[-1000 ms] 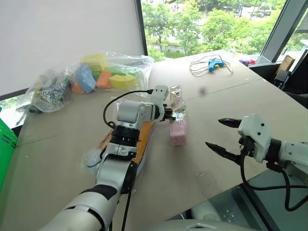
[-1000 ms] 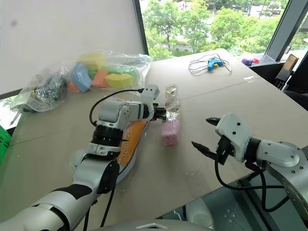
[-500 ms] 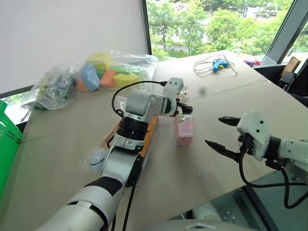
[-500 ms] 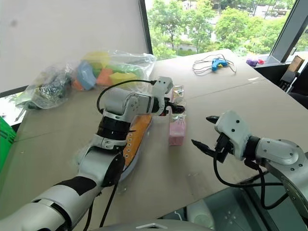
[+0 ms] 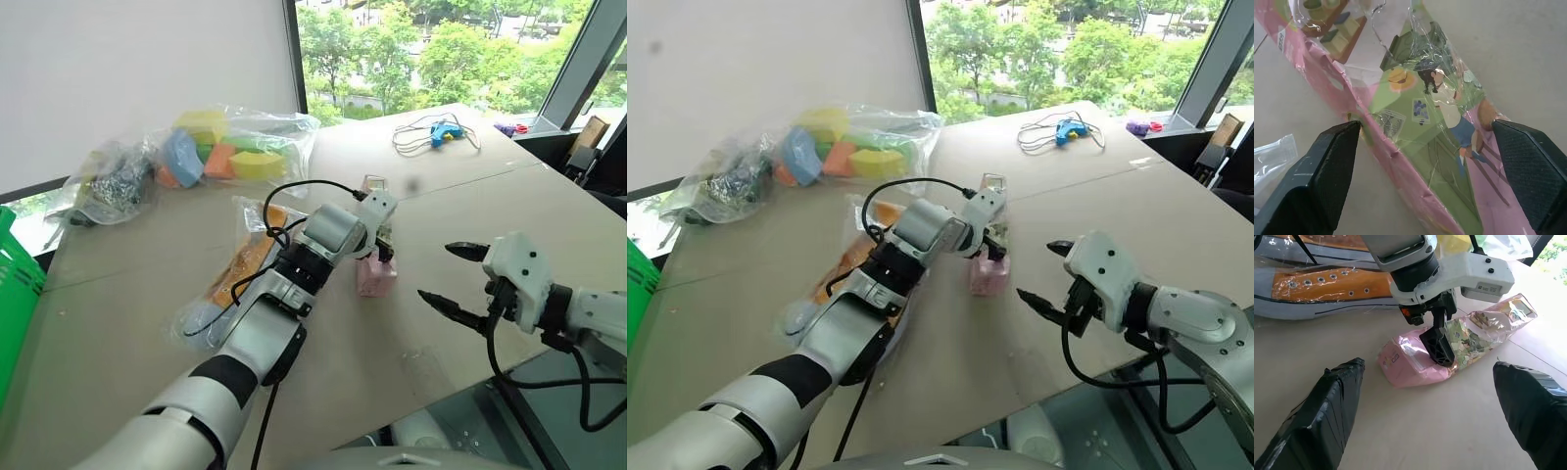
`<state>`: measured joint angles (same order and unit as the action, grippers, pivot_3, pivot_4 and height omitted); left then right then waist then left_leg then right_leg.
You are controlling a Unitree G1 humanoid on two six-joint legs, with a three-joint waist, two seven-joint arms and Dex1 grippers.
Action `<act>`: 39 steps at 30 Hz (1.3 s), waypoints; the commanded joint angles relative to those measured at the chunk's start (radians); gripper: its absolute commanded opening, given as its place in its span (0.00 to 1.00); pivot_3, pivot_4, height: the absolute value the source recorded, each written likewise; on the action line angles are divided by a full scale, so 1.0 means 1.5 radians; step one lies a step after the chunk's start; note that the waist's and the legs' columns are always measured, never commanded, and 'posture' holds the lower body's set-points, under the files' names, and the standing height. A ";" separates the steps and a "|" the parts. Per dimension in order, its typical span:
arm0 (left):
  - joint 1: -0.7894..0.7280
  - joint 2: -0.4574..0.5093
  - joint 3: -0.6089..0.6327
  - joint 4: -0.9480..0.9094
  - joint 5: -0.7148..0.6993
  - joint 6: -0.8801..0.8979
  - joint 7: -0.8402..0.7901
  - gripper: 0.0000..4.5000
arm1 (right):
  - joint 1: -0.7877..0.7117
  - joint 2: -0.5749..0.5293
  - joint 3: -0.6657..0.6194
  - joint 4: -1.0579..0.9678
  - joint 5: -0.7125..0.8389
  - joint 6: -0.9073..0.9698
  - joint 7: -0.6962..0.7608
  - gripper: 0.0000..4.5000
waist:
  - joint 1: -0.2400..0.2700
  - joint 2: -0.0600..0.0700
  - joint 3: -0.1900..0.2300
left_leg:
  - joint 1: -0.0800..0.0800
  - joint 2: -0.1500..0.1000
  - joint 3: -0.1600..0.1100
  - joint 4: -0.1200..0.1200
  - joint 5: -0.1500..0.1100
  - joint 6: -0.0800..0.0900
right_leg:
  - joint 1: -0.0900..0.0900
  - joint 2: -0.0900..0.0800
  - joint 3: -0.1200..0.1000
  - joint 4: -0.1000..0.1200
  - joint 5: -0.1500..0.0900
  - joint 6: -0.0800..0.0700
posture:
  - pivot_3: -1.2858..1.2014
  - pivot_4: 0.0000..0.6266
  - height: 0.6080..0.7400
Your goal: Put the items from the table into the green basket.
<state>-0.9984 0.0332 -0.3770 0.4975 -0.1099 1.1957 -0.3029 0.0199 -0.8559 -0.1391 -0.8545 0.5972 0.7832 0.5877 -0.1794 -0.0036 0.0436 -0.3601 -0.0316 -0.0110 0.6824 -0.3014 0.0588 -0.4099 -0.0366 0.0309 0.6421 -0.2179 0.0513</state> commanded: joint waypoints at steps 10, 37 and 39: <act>0.053 -0.001 0.071 0.041 0.022 -0.025 0.008 0.37 | 0.012 0.002 -0.023 -0.025 -0.006 -0.019 -0.003 1.00 | 0.000 0.001 -0.001 | 0.001 0.000 0.000 0.001 0.000 0.000 | 0.002 0.001 -0.001 0.000 0.000 0.000 | 0.38 0.06 1.00; 0.164 0.418 0.566 -0.283 -0.202 -0.311 -0.158 0.08 | -0.618 0.350 0.273 0.371 -0.069 -0.063 0.033 1.00 | 0.022 0.000 0.004 | -0.003 0.001 -0.004 -0.002 0.004 -0.007 | -0.007 0.001 -0.003 0.003 0.005 -0.009 | 0.51 0.00 1.00; 0.198 0.488 0.589 -0.278 -0.175 -0.354 -0.164 0.08 | -0.670 0.387 0.285 0.424 -0.062 -0.075 0.074 1.00 | 0.035 -0.002 0.003 | -0.008 0.000 -0.005 -0.004 0.005 -0.008 | -0.012 0.000 -0.004 0.003 0.005 -0.009 | 0.54 0.00 1.00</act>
<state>-0.6996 0.6956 0.4527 0.1091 -0.3912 0.7463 -0.5298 -0.9287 -0.3033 0.2795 -0.2519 0.5018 0.7078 0.6483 -0.1263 -0.0065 0.0476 -0.3763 -0.0314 -0.0186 0.6765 -0.2934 0.0457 -0.4329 -0.0359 0.0250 0.6480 -0.2094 0.0366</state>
